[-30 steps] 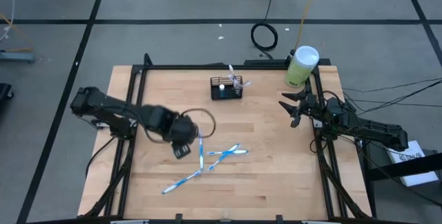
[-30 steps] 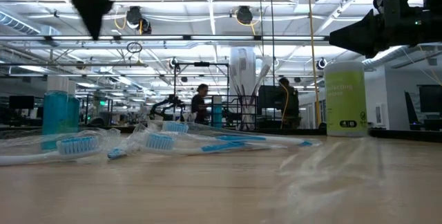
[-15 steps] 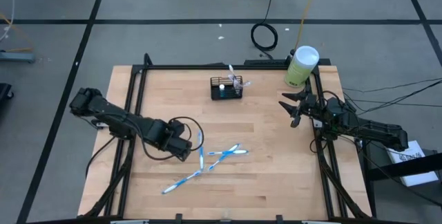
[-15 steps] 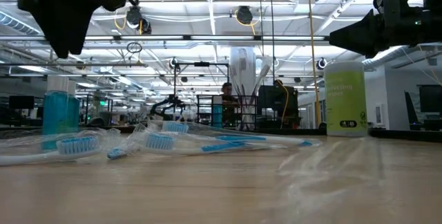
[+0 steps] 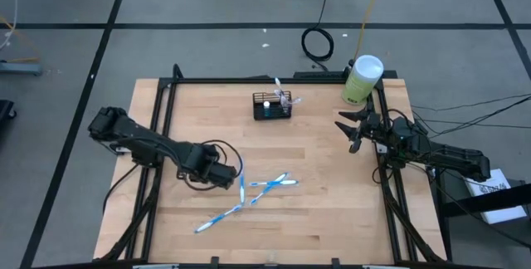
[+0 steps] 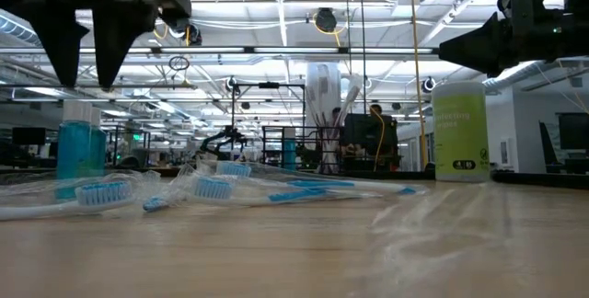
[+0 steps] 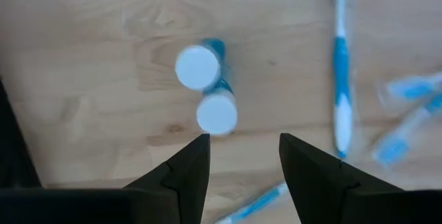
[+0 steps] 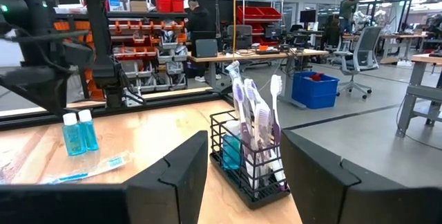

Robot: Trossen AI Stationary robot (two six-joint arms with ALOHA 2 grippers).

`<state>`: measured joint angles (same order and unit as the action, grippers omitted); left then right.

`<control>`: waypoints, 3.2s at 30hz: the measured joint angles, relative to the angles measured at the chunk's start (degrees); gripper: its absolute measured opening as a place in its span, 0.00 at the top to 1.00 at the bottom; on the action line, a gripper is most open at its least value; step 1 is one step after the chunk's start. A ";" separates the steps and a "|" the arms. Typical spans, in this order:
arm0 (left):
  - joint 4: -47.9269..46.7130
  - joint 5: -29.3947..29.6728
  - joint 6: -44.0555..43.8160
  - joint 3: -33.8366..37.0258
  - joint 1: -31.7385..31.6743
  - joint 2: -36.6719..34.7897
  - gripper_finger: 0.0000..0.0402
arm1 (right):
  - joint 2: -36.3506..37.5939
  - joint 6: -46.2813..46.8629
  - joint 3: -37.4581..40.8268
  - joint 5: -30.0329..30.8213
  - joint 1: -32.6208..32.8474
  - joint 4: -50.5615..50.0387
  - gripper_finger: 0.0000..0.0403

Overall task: Pick & Place toothbrushing station
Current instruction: Put the blue mouthwash into the middle compartment of the wire organizer

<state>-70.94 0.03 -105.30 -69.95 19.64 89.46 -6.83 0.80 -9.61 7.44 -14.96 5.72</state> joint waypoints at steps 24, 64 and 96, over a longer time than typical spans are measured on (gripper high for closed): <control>-2.93 -1.19 -4.16 0.02 -1.62 2.94 0.55 | 0.00 0.00 0.00 0.00 0.00 0.00 0.57; -2.45 -0.14 -4.96 0.04 -1.99 6.75 0.75 | 0.00 0.00 0.02 0.00 0.02 0.00 0.57; 4.22 9.77 30.05 -12.62 -10.44 6.79 0.76 | 0.02 0.00 0.02 0.00 0.00 0.01 0.57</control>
<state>-66.72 9.81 -75.25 -82.57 9.20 96.25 -6.81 0.80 -9.58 7.44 -14.96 5.72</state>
